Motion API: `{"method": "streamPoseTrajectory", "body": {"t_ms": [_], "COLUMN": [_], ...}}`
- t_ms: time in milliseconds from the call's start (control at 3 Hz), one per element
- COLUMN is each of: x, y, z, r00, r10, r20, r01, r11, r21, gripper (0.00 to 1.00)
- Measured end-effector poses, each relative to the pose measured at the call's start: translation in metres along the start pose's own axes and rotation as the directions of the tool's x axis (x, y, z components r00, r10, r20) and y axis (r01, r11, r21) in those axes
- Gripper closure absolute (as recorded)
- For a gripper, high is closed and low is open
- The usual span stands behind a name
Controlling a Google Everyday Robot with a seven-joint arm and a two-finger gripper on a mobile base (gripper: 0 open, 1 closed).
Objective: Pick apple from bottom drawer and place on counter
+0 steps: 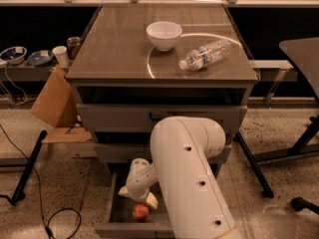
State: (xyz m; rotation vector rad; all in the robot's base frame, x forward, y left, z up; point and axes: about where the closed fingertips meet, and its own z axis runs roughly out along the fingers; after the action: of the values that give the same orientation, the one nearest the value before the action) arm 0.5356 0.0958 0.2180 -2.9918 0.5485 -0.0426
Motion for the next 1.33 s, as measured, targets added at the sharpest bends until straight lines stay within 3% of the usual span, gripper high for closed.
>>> {"method": "streamPoseTrajectory", "body": {"t_ms": [667,1333], "x": [-0.023,-0.029], "y": [-0.013,-0.007], "z": [0.05,0.093], "r00": [0.997,0.995], "r10": [-0.018,0.001], "r20": [0.073,0.101], "r01": [0.015,-0.005], "r11": [0.999,0.9993], "r21": [0.043,0.037], "gripper": [0.0,0.0]}}
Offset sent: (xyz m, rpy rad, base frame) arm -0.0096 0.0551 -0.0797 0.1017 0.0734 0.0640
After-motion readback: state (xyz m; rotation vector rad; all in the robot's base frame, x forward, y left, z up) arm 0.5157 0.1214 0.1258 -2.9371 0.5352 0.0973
